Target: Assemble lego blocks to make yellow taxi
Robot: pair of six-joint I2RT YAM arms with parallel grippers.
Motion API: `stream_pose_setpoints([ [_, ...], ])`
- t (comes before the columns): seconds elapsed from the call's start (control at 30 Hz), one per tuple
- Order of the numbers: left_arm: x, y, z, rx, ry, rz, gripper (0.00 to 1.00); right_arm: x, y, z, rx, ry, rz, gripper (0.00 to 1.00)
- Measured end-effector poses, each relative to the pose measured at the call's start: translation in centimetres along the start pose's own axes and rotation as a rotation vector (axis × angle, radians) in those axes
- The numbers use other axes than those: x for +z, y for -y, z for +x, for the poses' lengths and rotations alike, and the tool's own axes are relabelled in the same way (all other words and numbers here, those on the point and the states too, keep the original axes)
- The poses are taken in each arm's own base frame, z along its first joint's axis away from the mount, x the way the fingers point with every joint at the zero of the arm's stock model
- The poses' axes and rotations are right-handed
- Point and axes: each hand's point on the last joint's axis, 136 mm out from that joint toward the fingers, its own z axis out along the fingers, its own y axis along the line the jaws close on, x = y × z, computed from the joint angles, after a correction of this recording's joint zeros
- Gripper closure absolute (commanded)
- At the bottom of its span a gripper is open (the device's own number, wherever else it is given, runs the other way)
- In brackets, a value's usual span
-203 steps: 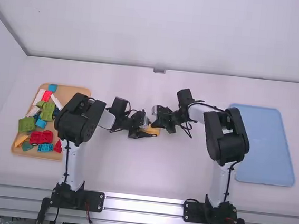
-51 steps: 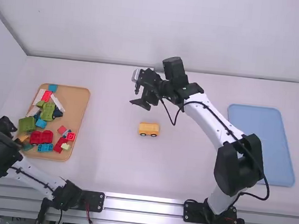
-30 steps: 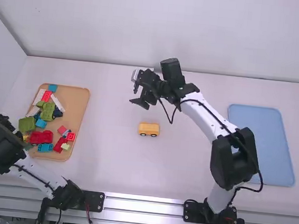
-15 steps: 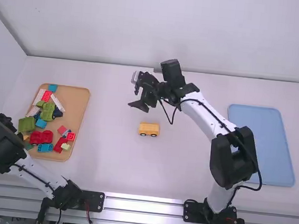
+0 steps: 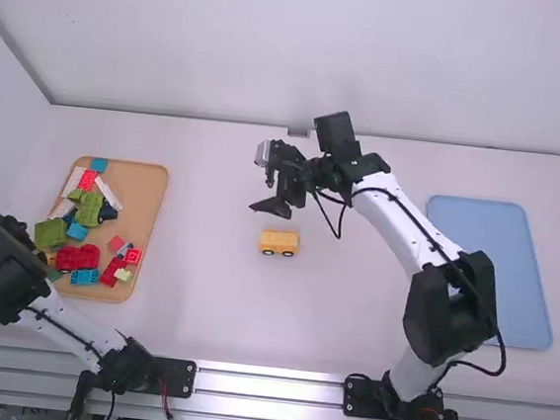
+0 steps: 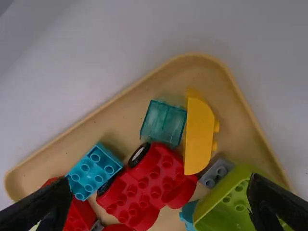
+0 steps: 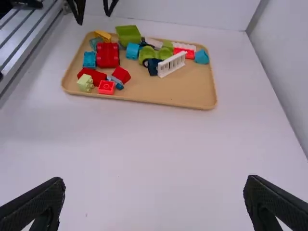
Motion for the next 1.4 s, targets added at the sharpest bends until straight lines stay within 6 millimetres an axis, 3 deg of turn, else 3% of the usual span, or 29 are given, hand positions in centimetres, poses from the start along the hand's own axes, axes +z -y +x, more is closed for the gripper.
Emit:
stream_pose_setpoints([
  [0.1, 0.0, 0.0, 0.0, 0.002, 0.0, -0.001, 0.0, 0.0, -0.1, 0.1, 0.0, -0.002, -0.003, 0.01],
  [0.33, 0.0, 0.7, 0.0, 0.006, 0.001, 0.027, 0.12, 0.0, -0.2, 0.2, 0.003, -0.007, -0.008, 0.01],
  [0.53, 2.1, 2.6, 0.7, 0.083, -0.022, 0.052, 0.19, 0.0, -0.2, 0.2, 0.001, -0.007, -0.008, 0.02],
  [0.97, 3.1, 2.8, 1.0, 0.13, -0.014, 0.055, 0.26, 0.0, -0.2, 0.2, 0.001, -0.007, -0.008, 0.02],
  [1.13, 4.4, 2.2, 1.4, 0.112, -0.016, 0.048, 0.22, 0.0, -0.1, 0.3, 0.003, -0.014, -0.002, 0.01],
  [1.4, 4.6, 2.4, 1.5, 0.095, -0.014, 0.056, 0.33, 0.0, -0.1, 0.4, 0.002, -0.019, 0.002, 0.01],
])
